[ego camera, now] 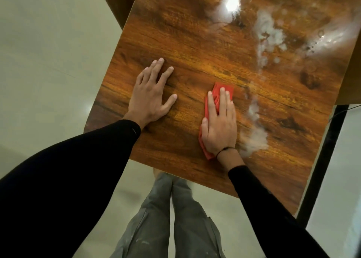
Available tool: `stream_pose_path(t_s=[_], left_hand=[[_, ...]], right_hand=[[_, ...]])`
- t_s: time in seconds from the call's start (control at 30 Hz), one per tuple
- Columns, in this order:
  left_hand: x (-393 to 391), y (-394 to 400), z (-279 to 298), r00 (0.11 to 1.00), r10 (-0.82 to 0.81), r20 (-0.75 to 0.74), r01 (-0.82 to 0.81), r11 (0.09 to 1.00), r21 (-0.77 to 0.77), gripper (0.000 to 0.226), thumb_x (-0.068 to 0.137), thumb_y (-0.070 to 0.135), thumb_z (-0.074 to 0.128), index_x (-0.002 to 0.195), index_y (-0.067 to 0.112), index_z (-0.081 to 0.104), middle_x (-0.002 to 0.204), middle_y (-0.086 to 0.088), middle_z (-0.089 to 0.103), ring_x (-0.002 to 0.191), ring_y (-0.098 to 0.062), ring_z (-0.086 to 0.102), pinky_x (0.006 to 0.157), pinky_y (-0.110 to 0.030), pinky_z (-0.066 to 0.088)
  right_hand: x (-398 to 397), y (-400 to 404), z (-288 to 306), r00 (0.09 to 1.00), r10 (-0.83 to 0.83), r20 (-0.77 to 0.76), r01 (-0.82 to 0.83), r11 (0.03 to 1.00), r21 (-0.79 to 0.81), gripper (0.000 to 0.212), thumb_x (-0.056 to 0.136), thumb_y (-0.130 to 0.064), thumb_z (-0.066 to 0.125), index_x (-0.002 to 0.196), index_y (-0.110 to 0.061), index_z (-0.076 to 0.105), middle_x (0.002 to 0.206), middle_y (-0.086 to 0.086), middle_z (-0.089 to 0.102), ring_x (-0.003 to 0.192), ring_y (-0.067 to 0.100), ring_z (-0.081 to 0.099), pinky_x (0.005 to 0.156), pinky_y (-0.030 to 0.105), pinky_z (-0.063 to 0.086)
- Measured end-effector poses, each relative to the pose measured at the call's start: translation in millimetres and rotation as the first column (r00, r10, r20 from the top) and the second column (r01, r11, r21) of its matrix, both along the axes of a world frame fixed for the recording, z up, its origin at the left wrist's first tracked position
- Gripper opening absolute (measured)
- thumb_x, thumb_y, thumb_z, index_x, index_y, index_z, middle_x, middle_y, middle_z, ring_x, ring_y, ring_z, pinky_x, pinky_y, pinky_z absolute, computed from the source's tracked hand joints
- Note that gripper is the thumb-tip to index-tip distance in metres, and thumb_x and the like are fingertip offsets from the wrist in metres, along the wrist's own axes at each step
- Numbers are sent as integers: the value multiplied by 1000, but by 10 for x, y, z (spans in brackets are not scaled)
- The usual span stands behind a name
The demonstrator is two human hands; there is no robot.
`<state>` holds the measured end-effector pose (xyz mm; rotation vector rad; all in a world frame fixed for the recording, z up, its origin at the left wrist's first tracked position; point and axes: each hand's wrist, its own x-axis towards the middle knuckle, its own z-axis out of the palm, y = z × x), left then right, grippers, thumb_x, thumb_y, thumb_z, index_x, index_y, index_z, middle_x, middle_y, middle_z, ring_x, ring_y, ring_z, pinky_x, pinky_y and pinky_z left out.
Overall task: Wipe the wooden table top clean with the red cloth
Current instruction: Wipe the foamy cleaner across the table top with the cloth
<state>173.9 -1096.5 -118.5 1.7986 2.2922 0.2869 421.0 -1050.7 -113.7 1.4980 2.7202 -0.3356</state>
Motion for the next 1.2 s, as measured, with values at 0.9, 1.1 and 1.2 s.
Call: stream_pose_path(t_s=[0.9,1.1,1.2], left_hand=[[2066,-194,50,998,24,51,-23,999,-34,63,118,40,35,176,19,24,186,-12,9,173,-26,7,140,-44,1],[2089,-165,25,998,25,59,-23,999,-23,63,117,41,34,176,20,24,186,-12,9,173,-26,8,140,-48,6],[2079,-179,8,997,36,68,-35,999,-24,64,117,41,35,176,19,24,186,-12,10,173,-27,9,140,-48,7]], right_hand=[[2296,-1167,-105,997,-71,-15,71,997,-2,79,106,-37,44,180,-15,26,189,15,7,177,34,6,142,57,10],[2651,-827,-64,923,-384,-11,384,924,-6,74,108,-36,38,177,-9,31,186,22,17,173,46,17,140,65,16],[2581,-587,-54,868,-497,2,497,868,12,75,109,-34,39,178,-8,28,185,24,20,171,47,19,139,65,19]])
